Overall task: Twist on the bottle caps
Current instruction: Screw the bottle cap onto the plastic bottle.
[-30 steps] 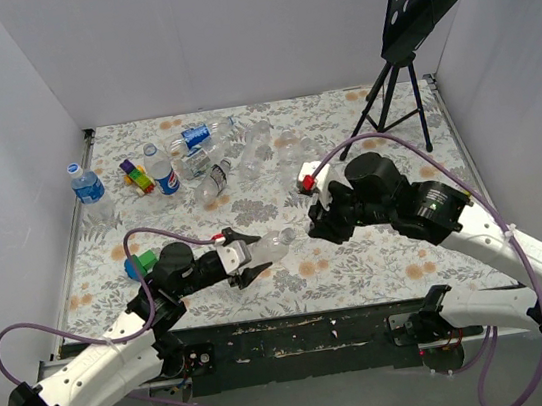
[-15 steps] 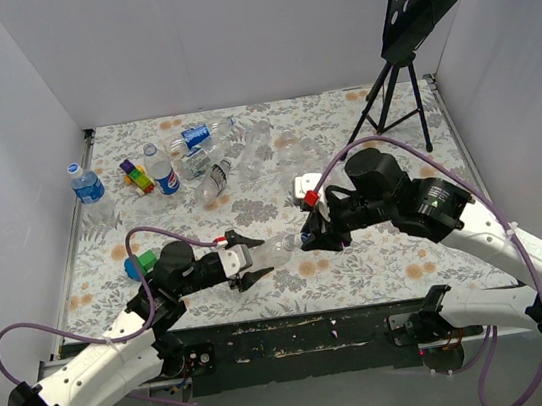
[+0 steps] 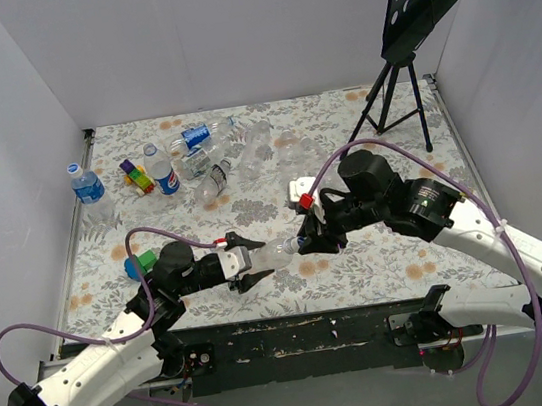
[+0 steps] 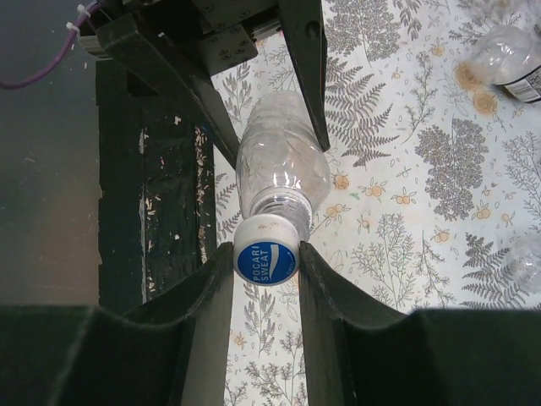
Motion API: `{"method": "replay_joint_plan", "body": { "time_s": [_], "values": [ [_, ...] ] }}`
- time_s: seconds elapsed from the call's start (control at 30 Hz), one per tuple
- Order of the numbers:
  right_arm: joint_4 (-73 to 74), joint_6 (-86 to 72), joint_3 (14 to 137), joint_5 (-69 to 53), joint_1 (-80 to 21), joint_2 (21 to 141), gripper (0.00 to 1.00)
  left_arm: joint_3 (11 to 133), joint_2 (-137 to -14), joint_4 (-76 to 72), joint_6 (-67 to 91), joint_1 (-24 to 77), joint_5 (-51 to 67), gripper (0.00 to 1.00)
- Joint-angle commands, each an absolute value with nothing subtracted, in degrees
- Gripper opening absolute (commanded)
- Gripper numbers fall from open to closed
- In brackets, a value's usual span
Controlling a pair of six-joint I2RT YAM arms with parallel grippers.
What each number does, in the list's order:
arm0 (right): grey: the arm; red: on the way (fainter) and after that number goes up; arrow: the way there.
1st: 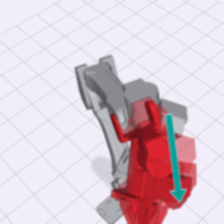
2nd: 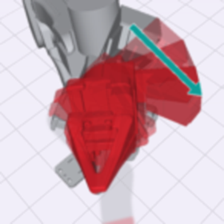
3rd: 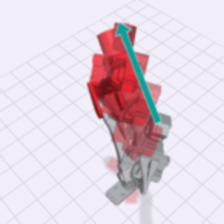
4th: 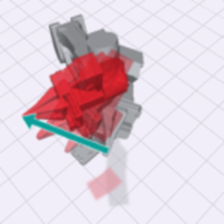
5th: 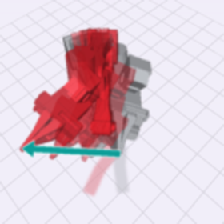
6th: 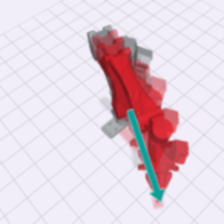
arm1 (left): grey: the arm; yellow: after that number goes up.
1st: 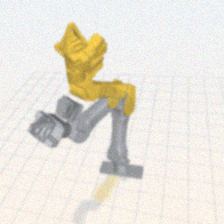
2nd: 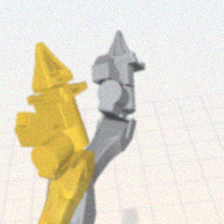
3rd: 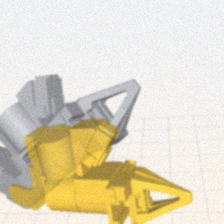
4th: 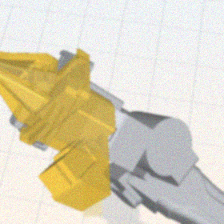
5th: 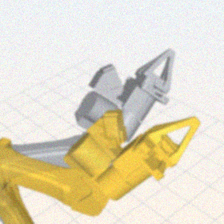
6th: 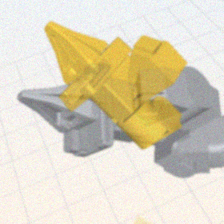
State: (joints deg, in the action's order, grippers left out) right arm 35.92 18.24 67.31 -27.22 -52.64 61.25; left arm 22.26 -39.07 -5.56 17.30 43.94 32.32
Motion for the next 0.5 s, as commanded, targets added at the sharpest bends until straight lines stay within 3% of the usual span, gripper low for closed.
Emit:
{"method": "replay_joint_plan", "body": {
  "time_s": [0.0, 0.47],
  "values": [
    [34.63, 18.89, 66.88, -26.9, -52.91, 61.52, 0.27, 24.35, -37.88, -5.89, 16.87, 43.59, 33.22, 0.55],
    [33.58, 18.99, 66.88, -26.63, -52.91, 62.4, 0.27, 24.7, -38.58, -5.89, 17.05, 43.59, 35.33, 0.54]
  ]
}}
